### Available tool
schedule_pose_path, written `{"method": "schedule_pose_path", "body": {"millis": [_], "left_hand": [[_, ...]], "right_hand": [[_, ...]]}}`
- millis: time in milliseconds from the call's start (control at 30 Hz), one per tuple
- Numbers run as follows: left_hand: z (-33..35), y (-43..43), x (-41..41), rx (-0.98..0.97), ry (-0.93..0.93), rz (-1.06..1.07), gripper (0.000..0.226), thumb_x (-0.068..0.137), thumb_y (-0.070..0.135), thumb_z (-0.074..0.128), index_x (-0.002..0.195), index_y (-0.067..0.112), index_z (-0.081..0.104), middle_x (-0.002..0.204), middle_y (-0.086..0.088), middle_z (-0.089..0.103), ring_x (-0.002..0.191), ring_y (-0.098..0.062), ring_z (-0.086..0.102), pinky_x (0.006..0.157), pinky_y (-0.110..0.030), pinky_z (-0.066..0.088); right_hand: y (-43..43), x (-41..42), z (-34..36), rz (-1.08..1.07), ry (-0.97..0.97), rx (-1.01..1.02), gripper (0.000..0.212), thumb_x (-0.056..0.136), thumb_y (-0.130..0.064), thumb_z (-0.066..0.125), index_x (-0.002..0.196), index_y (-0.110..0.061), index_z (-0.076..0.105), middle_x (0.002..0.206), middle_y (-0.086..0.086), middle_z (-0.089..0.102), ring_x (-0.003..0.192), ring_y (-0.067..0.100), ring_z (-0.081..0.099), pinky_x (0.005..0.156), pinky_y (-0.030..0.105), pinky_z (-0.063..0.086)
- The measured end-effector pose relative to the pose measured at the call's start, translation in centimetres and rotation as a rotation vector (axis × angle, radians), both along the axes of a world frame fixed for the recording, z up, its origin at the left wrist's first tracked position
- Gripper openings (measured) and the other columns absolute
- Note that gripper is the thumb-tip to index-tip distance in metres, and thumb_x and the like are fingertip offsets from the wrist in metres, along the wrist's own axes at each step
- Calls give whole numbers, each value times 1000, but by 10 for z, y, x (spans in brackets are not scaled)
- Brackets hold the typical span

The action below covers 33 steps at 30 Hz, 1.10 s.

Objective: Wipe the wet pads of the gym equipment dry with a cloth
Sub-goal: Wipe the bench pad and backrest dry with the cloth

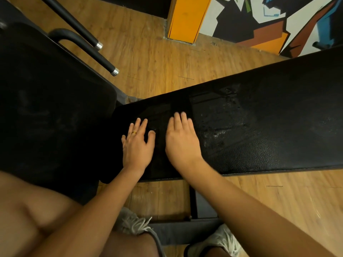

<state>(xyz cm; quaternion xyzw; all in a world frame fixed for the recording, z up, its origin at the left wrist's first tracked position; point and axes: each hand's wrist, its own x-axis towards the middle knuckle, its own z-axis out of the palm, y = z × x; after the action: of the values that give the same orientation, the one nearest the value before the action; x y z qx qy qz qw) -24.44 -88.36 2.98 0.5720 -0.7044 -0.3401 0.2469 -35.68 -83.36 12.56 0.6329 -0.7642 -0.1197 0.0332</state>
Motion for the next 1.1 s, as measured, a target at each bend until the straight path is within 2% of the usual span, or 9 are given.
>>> {"method": "schedule_pose_path", "body": {"millis": [134, 234, 334, 467, 568, 634, 735, 935, 1102], "left_hand": [[1, -1, -1, 2, 1, 9, 54, 105, 46, 36, 156, 28, 36, 166, 5, 26, 155, -15, 12, 125, -52, 11], [1, -1, -1, 6, 1, 4, 54, 105, 46, 36, 156, 29, 36, 166, 6, 25, 155, -14, 12, 125, -51, 11], [2, -1, -1, 12, 5, 1, 54, 105, 46, 36, 156, 29, 36, 166, 5, 26, 155, -14, 12, 125, -51, 10], [1, 0, -1, -9, -16, 6, 53, 106, 45, 36, 156, 27, 36, 165, 4, 26, 155, -15, 12, 125, -51, 11], [0, 0, -1, -20, -10, 2, 53, 106, 45, 36, 156, 26, 37, 165, 3, 28, 155, -16, 14, 125, -52, 13], [0, 1, -1, -26, -12, 1, 53, 106, 44, 37, 155, 25, 38, 165, 2, 29, 155, -17, 16, 124, -53, 14], [1, 0, 1, -19, -9, -11, 53, 106, 43, 36, 156, 23, 38, 165, 1, 29, 155, -18, 16, 124, -53, 15], [2, 0, 2, -13, -31, -37, 54, 107, 43, 34, 157, 22, 36, 166, -1, 26, 155, -20, 15, 123, -53, 12], [2, -1, 3, -10, -37, -50, 54, 107, 44, 33, 157, 22, 34, 166, -1, 25, 155, -21, 15, 123, -53, 12]], "right_hand": [[-92, -26, 1, -110, 15, -31, 59, 105, -23, 40, 154, 7, 23, 162, 25, 24, 153, 40, 13, 125, 48, 11], [-120, -36, 1, -141, 8, -5, 62, 105, -27, 45, 153, 6, 26, 161, 24, 26, 153, 39, 13, 125, 48, 11], [-90, -29, 1, -87, 7, -31, 62, 105, -24, 41, 155, 6, 20, 163, 25, 21, 153, 39, 12, 125, 48, 11], [1, -5, 5, -27, -45, -39, 62, 105, -21, 36, 158, 4, 13, 165, 25, 14, 154, 39, 9, 126, 48, 10], [61, 6, 6, 45, -74, -76, 58, 102, -19, 41, 155, 3, 29, 160, 25, 30, 151, 40, 23, 124, 50, 21], [69, 8, 2, 55, -65, -125, 56, 101, -28, 50, 149, 1, 44, 153, 22, 44, 146, 37, 35, 121, 48, 29], [60, 12, 0, 33, -38, -133, 61, 100, -40, 54, 146, 0, 47, 152, 21, 46, 146, 36, 36, 121, 48, 27], [100, 12, 5, 139, -11, -97, 56, 102, -11, 38, 155, 2, 27, 161, 25, 27, 152, 40, 20, 124, 48, 17], [120, -17, 35, 164, 80, -111, 55, 96, -5, 47, 150, 3, 37, 157, 25, 37, 148, 41, 30, 122, 48, 26]]}}
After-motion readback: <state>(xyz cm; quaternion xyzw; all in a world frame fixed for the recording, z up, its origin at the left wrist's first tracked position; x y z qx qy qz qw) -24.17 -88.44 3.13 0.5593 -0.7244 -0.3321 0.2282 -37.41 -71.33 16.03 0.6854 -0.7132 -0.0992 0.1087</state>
